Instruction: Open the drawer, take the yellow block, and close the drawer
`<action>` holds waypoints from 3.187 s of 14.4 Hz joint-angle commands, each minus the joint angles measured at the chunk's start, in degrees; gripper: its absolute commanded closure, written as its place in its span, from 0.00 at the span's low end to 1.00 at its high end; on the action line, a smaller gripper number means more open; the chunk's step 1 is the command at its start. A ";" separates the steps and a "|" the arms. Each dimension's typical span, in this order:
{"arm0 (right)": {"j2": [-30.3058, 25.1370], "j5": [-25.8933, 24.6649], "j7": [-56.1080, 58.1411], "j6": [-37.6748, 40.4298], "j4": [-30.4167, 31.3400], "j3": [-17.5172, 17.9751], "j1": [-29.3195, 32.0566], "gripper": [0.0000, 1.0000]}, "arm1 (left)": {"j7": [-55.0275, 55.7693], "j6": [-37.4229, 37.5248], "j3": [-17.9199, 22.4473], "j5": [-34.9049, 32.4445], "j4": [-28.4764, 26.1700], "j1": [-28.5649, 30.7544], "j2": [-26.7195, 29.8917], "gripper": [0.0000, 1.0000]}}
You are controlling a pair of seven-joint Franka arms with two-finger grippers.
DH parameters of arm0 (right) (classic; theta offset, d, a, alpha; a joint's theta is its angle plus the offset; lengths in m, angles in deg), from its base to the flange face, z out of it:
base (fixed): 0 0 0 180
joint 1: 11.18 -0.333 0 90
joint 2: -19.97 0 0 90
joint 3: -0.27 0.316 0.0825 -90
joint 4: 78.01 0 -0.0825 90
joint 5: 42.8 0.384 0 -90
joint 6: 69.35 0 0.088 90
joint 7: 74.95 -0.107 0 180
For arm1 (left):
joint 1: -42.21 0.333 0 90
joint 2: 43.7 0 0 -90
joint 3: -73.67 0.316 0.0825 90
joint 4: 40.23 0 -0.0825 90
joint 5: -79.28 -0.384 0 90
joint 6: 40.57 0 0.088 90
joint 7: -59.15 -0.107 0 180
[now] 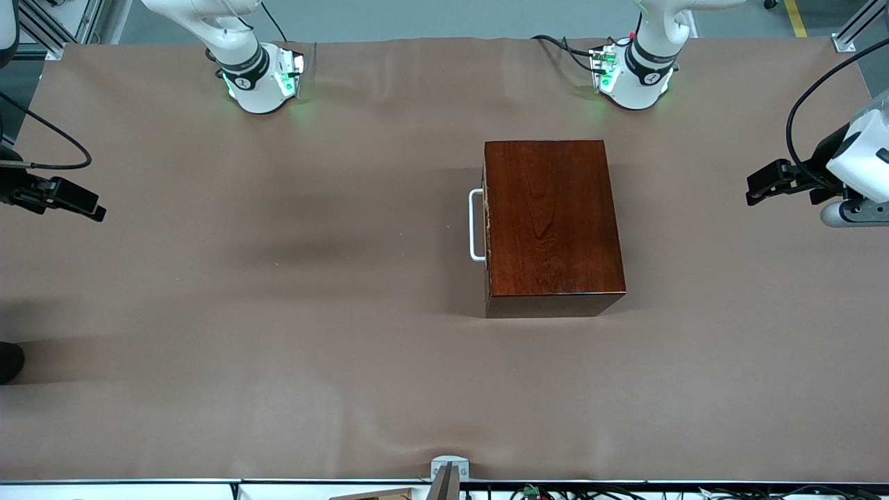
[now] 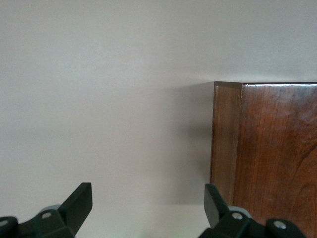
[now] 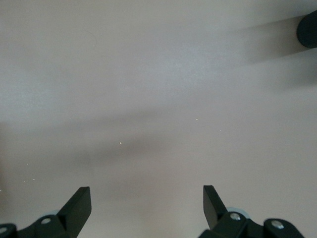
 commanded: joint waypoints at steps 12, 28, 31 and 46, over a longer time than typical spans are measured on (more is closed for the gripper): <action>0.06 0.29 -0.23 0.85 -0.58 0.74 1.92 0.00 | 0.82 -0.43 -0.12 0.51 -0.33 0.09 0.14 0.00; 0.15 1.79 0.13 0.93 -1.37 1.01 3.77 0.00 | 26.62 -1.31 -21.03 1.21 5.12 -9.46 -4.78 0.00; 0.24 1.61 0.04 0.32 -1.19 1.01 2.97 0.00 | 40.06 -1.31 -21.22 1.30 9.23 -19.74 -9.33 0.00; 0.76 1.52 0.13 0.41 -0.75 0.92 0.16 0.00 | 48.11 -8.43 -5.22 -4.84 14.88 -45.43 -30.79 0.00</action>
